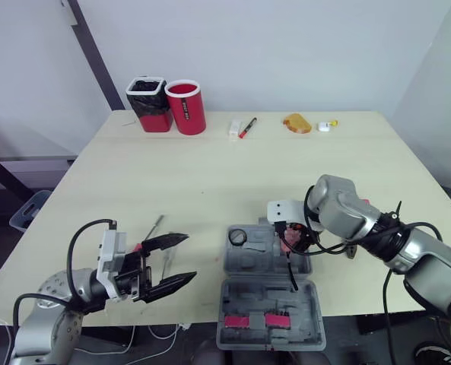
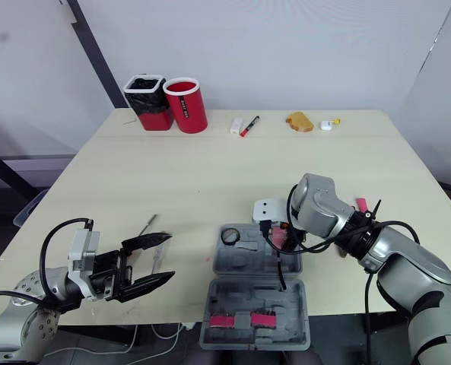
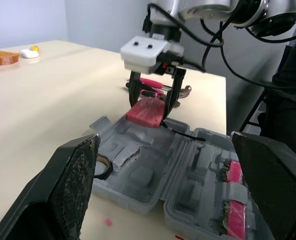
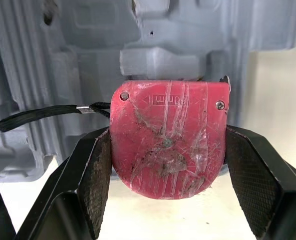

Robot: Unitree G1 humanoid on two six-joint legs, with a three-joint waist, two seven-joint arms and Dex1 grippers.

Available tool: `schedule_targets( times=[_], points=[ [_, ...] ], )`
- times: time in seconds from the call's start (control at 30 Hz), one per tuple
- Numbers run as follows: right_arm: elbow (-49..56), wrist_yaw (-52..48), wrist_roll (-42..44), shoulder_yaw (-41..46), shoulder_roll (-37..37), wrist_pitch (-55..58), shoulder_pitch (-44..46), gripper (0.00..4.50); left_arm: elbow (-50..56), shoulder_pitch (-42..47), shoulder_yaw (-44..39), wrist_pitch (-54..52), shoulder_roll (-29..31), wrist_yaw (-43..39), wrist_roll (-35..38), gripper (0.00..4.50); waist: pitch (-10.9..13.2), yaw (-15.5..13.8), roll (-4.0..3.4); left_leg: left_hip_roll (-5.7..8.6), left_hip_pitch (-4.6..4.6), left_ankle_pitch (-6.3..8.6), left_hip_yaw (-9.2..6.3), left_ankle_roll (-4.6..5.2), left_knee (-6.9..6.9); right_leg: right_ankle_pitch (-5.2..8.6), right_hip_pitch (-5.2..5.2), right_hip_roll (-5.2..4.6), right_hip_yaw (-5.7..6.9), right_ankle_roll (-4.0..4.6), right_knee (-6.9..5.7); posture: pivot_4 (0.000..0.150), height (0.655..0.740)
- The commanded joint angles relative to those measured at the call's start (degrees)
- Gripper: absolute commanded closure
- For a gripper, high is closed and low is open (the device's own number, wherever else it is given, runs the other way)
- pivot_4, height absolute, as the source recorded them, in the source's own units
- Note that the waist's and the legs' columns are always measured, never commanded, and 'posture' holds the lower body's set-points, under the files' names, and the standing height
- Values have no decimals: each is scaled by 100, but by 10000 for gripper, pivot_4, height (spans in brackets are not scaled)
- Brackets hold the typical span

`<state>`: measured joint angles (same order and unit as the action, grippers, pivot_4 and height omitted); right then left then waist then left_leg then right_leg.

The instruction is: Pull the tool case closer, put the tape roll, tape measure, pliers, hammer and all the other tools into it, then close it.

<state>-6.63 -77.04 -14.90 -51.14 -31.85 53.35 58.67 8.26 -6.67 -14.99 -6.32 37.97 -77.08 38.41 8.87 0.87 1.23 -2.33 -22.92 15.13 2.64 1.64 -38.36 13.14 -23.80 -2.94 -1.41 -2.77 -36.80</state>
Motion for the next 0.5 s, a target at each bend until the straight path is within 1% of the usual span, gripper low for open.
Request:
schedule_targets(
  times=[0.03,0.5],
  points=[
    [-60,59,-85,39,57,-42,90,16659,69,29,-62,55,13,-79,93,0,0,4,0,0,0,0,0,0,0,0,0,1,1,0,0,1500,7400],
    [-516,339,-184,25,396,-226,-9,16659,-131,99,-43,106,-10,-226,40,0,0,28,0,-1,1,0,3,0,1,0,0,3,0,0,-1,1500,7400]
  ],
)
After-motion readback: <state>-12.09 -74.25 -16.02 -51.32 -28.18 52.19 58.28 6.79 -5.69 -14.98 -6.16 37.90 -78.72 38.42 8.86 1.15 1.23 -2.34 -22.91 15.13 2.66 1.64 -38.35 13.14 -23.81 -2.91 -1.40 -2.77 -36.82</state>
